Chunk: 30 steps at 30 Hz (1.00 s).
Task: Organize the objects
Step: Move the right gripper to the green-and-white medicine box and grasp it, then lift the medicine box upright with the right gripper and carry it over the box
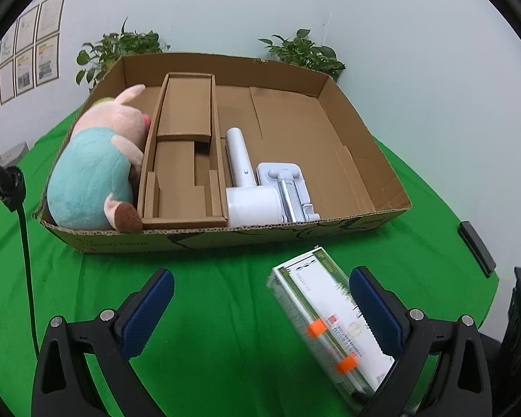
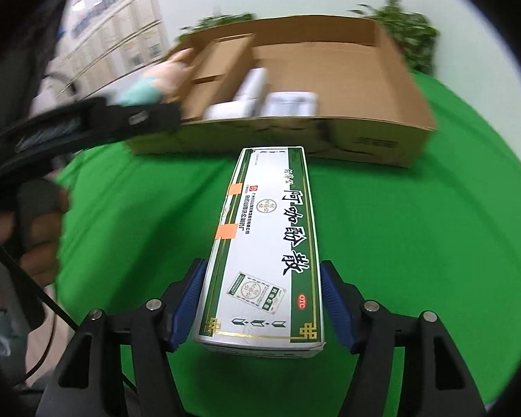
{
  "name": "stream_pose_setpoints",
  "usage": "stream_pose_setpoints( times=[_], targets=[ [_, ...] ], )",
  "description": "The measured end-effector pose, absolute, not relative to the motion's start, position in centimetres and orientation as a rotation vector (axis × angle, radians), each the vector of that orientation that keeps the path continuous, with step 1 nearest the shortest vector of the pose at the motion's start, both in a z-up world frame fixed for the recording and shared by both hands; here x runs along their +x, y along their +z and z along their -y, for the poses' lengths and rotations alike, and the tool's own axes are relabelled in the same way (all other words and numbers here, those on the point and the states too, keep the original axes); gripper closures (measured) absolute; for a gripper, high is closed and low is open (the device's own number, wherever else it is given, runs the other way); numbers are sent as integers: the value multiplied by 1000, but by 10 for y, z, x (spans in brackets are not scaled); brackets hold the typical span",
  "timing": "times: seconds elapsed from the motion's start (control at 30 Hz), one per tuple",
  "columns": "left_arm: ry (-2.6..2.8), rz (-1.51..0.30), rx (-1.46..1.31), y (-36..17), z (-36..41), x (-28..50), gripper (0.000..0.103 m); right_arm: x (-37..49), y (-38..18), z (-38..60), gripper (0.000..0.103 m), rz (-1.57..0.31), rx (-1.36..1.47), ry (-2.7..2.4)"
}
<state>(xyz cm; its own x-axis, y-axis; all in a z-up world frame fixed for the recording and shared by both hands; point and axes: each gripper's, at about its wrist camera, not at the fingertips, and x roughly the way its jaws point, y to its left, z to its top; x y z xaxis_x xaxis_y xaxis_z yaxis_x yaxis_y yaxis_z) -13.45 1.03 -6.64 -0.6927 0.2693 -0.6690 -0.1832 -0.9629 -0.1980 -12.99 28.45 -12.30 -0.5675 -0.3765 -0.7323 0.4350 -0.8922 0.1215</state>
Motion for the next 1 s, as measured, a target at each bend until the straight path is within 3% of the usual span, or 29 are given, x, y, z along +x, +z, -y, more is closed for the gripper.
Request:
stream_pose_setpoints(
  times=[0.03, 0.13, 0.27, 0.53, 0.63, 0.7, 0.77, 0.8, 0.93, 1.0],
  targets=[
    [2657, 191, -1101, -69, -9, -135, 1, -127, -124, -280, 15, -119, 1113, -2426],
    [2580, 269, -1102, -73, -6, -134, 1, -121, -120, -282, 0, -77, 1075, -2446],
    [2477, 337, -1145, -84, -10, -136, 1, -120, -112, -297, 0, 31, 1043, -2472],
    [2268, 465, -1288, -116, -25, -147, 3, -111, -116, -275, 0, -167, 1045, -2447],
    [2221, 500, -1320, -126, -27, -149, 5, -107, -118, -268, 2, -202, 1034, -2444],
    [2198, 512, -1332, -130, -29, -150, 9, -106, -120, -264, 12, -220, 1050, -2435],
    [2187, 518, -1345, -134, -30, -149, 13, -107, -124, -260, 33, -243, 1082, -2429],
    [2183, 517, -1350, -135, -30, -149, 16, -107, -125, -259, 37, -244, 1095, -2425],
    [2202, 503, -1345, -136, -28, -144, 23, -102, -123, -257, 37, -176, 1097, -2410],
    [2204, 513, -1349, -137, -24, -143, 32, -102, -123, -258, 37, -134, 1100, -2409]
  ],
)
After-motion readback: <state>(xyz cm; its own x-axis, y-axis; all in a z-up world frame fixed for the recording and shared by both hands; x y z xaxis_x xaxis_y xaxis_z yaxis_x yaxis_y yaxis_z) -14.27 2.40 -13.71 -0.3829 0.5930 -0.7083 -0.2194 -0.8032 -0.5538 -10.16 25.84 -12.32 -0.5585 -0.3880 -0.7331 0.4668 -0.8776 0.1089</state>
